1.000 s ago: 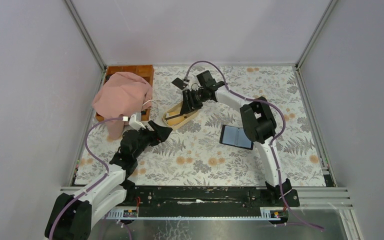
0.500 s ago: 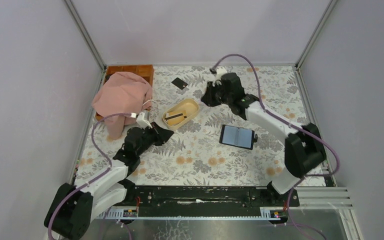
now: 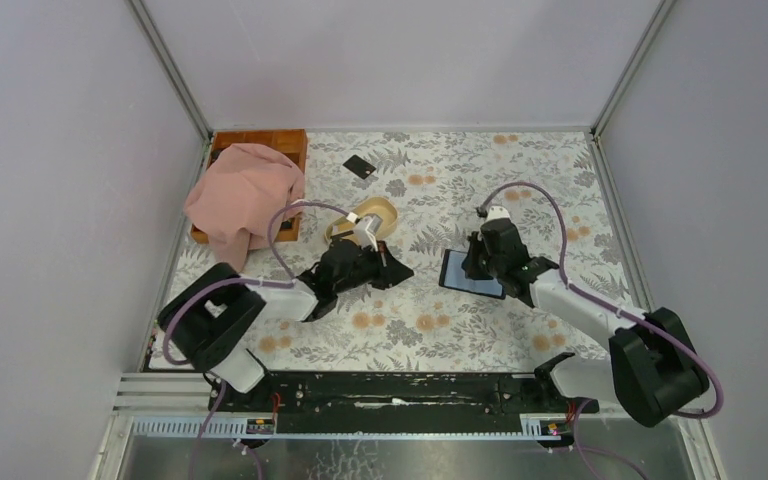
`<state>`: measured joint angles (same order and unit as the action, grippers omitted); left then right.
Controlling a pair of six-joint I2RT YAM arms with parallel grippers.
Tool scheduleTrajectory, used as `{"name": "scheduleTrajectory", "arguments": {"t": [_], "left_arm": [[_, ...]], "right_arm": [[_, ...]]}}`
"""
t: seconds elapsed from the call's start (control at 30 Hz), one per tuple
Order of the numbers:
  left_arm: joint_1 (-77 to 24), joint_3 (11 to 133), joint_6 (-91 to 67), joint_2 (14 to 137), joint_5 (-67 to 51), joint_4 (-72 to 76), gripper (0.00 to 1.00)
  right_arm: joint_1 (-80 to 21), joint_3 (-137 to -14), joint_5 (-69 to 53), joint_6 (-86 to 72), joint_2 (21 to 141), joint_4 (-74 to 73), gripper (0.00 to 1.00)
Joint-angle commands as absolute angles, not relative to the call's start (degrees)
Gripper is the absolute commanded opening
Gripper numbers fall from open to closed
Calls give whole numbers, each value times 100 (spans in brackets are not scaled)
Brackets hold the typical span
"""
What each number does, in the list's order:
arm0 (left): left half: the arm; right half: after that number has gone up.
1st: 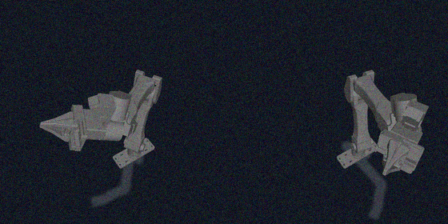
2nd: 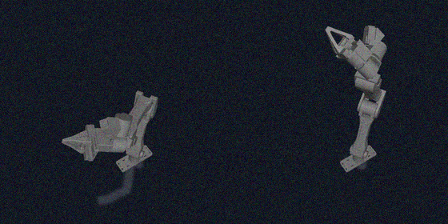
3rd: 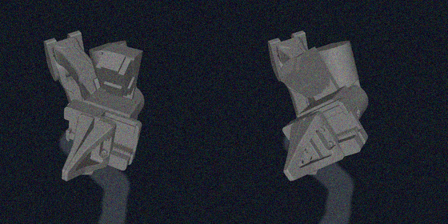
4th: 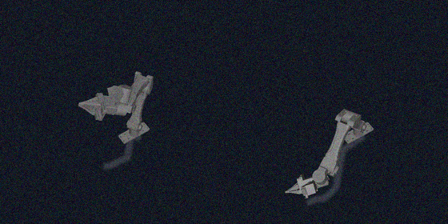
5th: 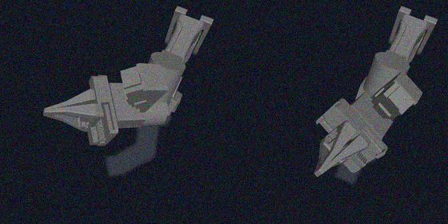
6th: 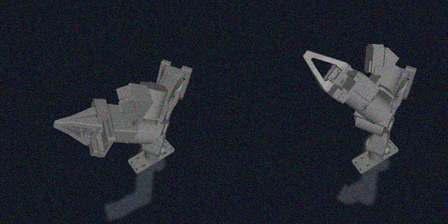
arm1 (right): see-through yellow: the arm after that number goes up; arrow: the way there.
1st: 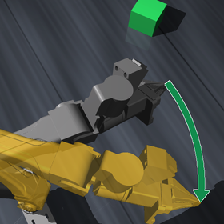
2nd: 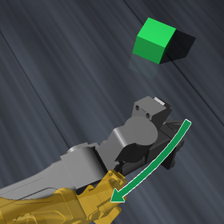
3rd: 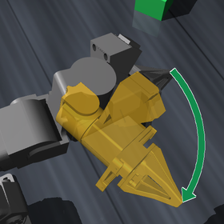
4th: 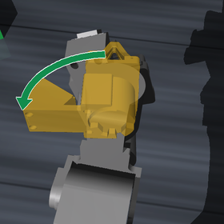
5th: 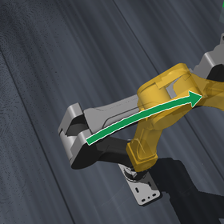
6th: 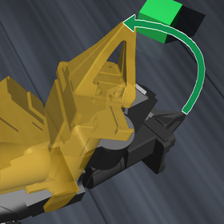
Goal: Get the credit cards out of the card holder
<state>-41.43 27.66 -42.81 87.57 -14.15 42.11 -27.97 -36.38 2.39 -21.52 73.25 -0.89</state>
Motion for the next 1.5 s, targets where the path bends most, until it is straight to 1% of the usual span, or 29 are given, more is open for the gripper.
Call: {"name": "scheduleTrajectory", "arguments": {"t": [0.0,0.2,0.3,0.53,0.97,1.13,1.47], "left_arm": [[-4254,3312,-4429,9400,-1677,5095,3],[-4357,4038,-4368,10284,-1802,5006,4],[-4426,4381,-4293,10679,-1753,4902,5],[-4592,5063,-3854,11401,-1327,4305,5],[-4806,5517,-3777,12083,-1158,4000,5],[-4849,5546,-3819,12128,-1181,3998,5],[-5010,5646,-4235,12248,-1676,4398,5]], "right_arm": [[-2715,-3189,476,-2417,6828,121,0],[-2478,-2944,563,-2521,6787,108,0],[-2150,-2790,295,-2640,6753,215,0],[-1931,-2751,26,-2536,7013,314,0],[-1924,-2541,-194,-2562,7224,583,0],[-1922,-2525,-227,-2558,7237,614,0],[-1911,-2392,-365,-2656,7387,824,0]]}}
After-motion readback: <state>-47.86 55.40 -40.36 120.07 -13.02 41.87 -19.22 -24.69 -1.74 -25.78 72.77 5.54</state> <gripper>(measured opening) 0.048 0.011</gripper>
